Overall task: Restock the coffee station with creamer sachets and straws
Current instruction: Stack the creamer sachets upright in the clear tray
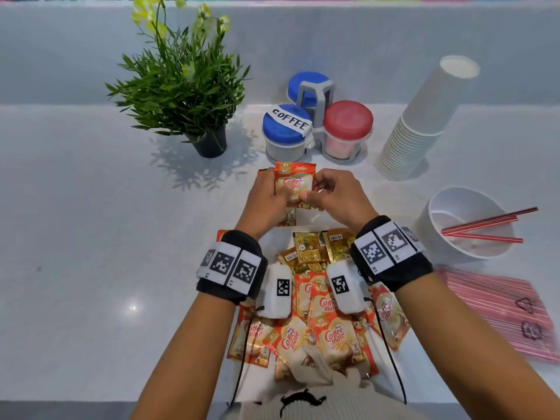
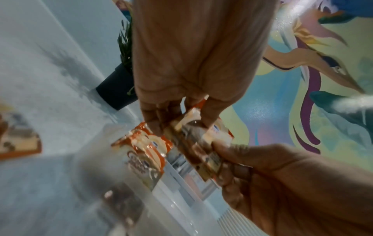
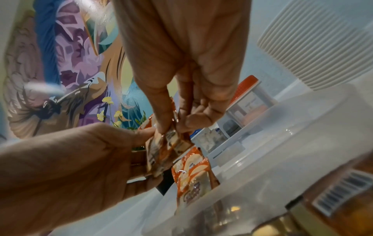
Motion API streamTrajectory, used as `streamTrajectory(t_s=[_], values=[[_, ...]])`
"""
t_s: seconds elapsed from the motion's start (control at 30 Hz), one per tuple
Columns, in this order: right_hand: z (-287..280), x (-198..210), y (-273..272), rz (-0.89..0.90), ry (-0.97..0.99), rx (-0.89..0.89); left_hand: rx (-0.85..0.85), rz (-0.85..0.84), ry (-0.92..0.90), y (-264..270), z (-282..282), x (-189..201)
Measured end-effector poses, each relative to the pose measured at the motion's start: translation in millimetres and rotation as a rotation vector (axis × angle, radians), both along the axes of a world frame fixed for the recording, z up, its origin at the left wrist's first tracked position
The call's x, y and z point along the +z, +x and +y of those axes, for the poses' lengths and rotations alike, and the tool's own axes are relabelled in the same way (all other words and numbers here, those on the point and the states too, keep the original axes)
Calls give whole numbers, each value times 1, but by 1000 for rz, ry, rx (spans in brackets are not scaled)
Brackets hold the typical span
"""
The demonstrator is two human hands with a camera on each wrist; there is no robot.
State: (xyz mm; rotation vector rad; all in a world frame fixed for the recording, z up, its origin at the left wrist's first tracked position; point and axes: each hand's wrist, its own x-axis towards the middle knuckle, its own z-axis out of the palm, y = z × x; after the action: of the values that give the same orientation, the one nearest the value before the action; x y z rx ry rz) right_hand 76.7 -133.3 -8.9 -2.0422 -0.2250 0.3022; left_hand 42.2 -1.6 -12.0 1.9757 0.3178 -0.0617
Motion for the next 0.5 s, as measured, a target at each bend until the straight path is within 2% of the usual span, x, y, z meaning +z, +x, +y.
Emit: streamTrajectory(t_s=[0.13, 0.27, 0.37, 0.5], values=[[6, -11, 8, 50, -142, -1, 81, 110, 184, 10, 22, -11], [12, -24, 8, 172, -301, 104, 53, 266, 201, 11, 27, -20], [20, -29, 9, 176, -353, 114, 55, 282, 212, 13, 26, -24], [25, -30, 11, 91, -354, 51, 40, 265, 245, 14, 27, -26]])
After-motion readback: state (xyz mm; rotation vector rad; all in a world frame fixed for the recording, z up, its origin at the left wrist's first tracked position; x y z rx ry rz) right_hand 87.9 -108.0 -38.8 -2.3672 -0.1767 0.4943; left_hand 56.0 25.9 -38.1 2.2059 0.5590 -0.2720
